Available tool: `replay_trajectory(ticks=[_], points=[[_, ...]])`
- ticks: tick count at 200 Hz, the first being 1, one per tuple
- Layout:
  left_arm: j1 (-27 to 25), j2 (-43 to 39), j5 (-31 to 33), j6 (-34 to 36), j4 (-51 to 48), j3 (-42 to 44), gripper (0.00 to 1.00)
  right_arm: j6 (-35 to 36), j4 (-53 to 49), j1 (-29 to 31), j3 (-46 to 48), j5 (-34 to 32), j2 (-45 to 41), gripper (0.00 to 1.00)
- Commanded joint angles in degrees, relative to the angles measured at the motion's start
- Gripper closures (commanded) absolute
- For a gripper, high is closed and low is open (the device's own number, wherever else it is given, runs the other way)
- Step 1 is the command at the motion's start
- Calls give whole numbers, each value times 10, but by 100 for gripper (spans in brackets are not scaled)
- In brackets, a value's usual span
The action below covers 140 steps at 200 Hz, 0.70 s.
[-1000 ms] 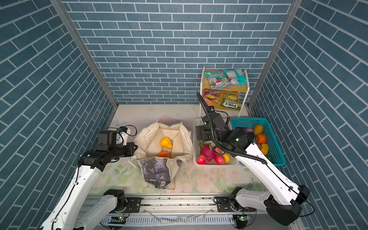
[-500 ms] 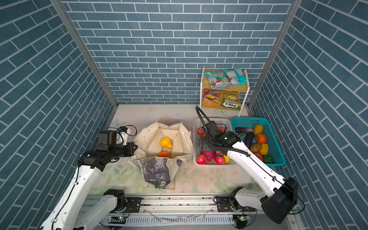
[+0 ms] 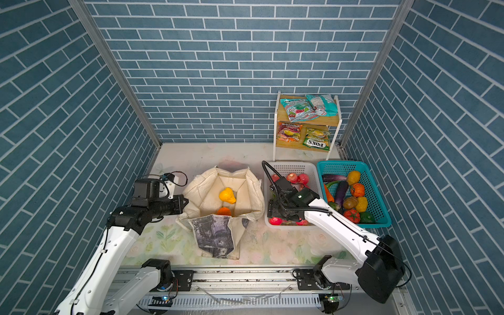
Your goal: Place the food into the grocery bag and tie it
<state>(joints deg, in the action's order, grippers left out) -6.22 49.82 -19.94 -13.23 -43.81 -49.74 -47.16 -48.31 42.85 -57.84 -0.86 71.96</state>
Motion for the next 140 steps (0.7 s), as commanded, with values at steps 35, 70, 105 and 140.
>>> replay_trajectory(ticks=[35, 70, 105, 140], points=[[5, -2, 6, 3, 6, 8, 100, -53, 7, 14, 7, 10, 21, 17], [4, -2, 6, 2, 7, 8, 100, -65, 1, 16, 12, 9, 23, 16], [4, -2, 6, 3, 7, 8, 100, -71, -5, 17, 16, 9, 35, 16], [4, -2, 5, 3, 7, 8, 100, -73, -8, 17, 17, -1, 46, 18]])
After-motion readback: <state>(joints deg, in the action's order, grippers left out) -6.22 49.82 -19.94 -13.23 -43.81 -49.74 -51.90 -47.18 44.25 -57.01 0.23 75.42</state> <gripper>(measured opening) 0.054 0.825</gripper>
